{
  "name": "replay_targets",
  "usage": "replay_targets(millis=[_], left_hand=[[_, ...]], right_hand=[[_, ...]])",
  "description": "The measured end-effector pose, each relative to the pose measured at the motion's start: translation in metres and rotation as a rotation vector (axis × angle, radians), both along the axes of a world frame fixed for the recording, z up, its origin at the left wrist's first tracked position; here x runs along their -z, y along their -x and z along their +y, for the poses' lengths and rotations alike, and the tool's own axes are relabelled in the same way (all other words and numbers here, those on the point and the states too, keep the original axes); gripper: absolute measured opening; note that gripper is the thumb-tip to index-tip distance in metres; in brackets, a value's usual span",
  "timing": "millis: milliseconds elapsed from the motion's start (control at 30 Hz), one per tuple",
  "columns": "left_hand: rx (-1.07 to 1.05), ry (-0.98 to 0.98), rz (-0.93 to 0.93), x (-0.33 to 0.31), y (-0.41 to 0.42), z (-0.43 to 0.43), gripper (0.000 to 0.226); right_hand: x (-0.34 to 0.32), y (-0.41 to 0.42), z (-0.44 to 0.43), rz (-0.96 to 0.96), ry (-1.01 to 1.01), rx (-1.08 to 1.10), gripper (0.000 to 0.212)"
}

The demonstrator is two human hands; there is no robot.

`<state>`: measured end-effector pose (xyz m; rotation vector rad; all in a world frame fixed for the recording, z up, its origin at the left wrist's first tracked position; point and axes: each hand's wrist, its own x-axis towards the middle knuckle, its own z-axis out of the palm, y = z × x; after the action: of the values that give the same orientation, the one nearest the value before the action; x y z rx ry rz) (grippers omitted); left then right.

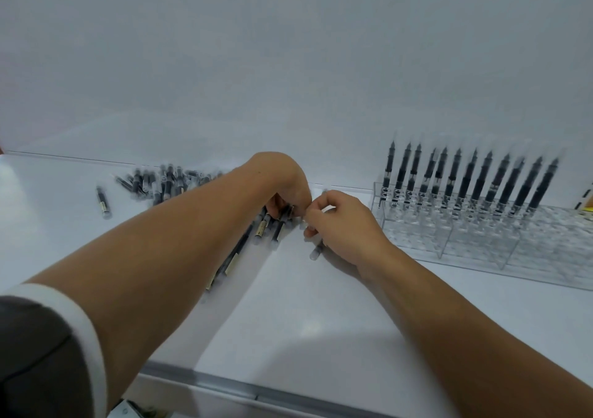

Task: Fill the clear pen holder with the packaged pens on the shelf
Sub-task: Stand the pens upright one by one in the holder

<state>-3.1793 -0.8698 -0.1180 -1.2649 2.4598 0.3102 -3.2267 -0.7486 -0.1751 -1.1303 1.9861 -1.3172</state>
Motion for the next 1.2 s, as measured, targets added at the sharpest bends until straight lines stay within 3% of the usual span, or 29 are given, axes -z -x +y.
replay_targets(millis=[167,433,533,733,900,1033,1200], left_hand=[[-0.036,-0.040,0.104,0.000,-0.004,-0.005,0.013],[-0.099,-0.073,0.430,-0.001,-0.031,-0.016,0.019],[-0.108,-0.117,0.587,0.001,-0.041,-0.020,0.018],[-0.097,-0.224,0.966,0.005,-0.052,-0.011,0.023],[-0.088,-0.313,1.294,0.005,-0.059,0.008,0.017],[0.008,-0.268,1.431,0.002,-0.056,0.022,0.015],[0.150,-0.346,1.519,-0.007,-0.038,0.042,0.010]], right_hand=[[0.001,0.003,-0.002,-0.206,0.044,0.036,0.005],[-0.003,0.003,-0.003,-0.379,0.095,0.002,0.040],[-0.005,0.002,-0.003,-0.397,0.122,-0.023,0.040],[-0.010,-0.005,0.000,-0.311,0.132,-0.027,0.023],[-0.024,-0.008,0.012,-0.022,0.189,-0.023,0.008],[-0.045,-0.002,0.025,0.047,0.295,-0.003,0.010],[-0.063,0.032,0.059,0.224,0.302,0.050,0.009]])
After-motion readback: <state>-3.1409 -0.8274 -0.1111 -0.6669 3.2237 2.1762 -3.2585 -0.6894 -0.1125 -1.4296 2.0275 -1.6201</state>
